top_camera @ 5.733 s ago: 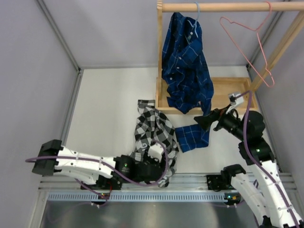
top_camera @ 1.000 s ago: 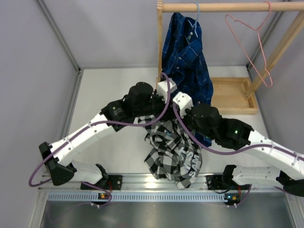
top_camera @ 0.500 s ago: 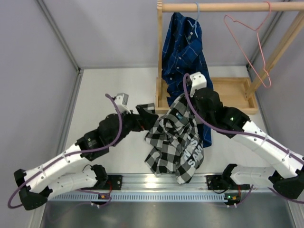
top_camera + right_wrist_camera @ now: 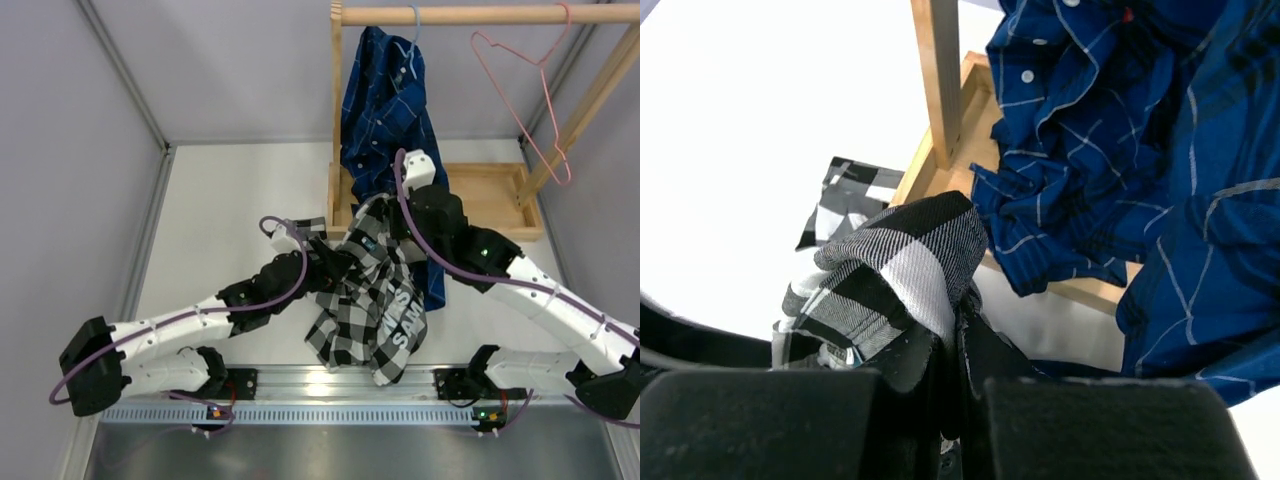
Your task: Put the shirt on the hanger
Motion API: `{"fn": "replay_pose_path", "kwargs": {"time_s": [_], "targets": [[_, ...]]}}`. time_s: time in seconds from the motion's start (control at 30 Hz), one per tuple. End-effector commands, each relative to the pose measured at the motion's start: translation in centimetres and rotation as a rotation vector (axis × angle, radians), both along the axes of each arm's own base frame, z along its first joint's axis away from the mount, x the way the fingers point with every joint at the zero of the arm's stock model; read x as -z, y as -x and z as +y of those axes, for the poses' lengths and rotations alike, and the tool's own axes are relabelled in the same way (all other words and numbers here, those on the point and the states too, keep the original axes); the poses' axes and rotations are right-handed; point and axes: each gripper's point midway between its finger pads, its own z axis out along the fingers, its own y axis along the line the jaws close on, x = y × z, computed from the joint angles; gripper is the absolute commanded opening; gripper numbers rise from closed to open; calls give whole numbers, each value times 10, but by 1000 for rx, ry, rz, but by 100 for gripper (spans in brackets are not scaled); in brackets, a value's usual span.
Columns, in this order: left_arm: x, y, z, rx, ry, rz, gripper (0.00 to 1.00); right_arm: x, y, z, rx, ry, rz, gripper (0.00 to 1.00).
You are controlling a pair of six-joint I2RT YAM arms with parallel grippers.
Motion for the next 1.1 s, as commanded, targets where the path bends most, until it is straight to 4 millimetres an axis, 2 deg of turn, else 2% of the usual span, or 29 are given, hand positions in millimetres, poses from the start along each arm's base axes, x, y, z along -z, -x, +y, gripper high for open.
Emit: {"fn": "replay_pose_path", "kwargs": {"time_s": [0.0,0.03,0.07,0.17,0.23,0.33,0.37,0.4,0.47,0.5,0.57,0.6,0.63,0.67,0.7,0.73,0.77,0.8,0.83,0.87,0.9,0.93,0.97,1.0,1.03,1.07], "targets": [[-25,-5,-26,20,177,-21,81,-33,-1,6,-20,-136,-79,0],[-18,-7,-32,26,171,-5,74,-34,-1,6,-17,-140,-84,0],[-14,-7,-35,28,179,17,62,-34,-1,5,-15,-138,-85,0],[3,-3,-41,48,182,62,41,-37,-1,3,-10,-142,-95,0],[9,0,-42,58,189,74,36,-38,-2,1,-4,-138,-99,0],[7,-1,-35,41,177,54,0,-37,-3,2,-3,-131,-99,0],[7,-3,-27,28,104,39,0,-38,-3,2,-6,-133,-101,0],[-12,-6,-17,7,83,-9,0,-39,-2,2,-16,-136,-101,0],[-39,-23,11,-65,-95,-145,0,-49,9,8,-86,-173,-113,0],[-81,-28,24,-79,-169,-189,0,-56,13,12,-117,-200,-125,0],[-136,-45,54,-108,-369,-315,0,-91,34,20,-240,-289,-178,0],[-207,-47,63,-127,-385,-381,0,-109,41,23,-281,-325,-207,0],[-246,-49,74,-121,-479,-470,0,-127,53,32,-370,-359,-220,0],[-288,-49,82,-131,-499,-532,0,-169,66,32,-429,-411,-289,0],[-370,-44,94,-150,-500,-668,0,-183,76,41,-510,-418,-302,0],[-410,-37,97,-166,-422,-721,0,-204,82,41,-535,-447,-332,0],[-445,-29,105,-154,-453,-839,0,-243,99,35,-578,-504,-401,0],[-474,-11,100,-85,-393,-956,0,-259,110,37,-622,-536,-425,0],[-503,2,111,-101,-366,-1067,0,-275,122,37,-666,-567,-458,0],[-506,8,108,-75,-353,-1103,0,-289,139,38,-712,-604,-477,0],[-504,16,99,-13,-335,-1142,0,-291,146,38,-728,-617,-481,0],[-505,20,96,-4,-299,-1168,0,-294,149,29,-698,-636,-491,0],[-468,16,84,62,-344,-1124,0,-277,149,36,-699,-629,-456,0],[-452,13,79,80,-352,-1103,0,-268,149,35,-684,-643,-438,0],[-436,8,76,76,-358,-1062,0,-264,149,20,-633,-674,-435,0],[-400,-1,70,95,-401,-1004,0,-228,137,27,-583,-658,-368,0]]}}
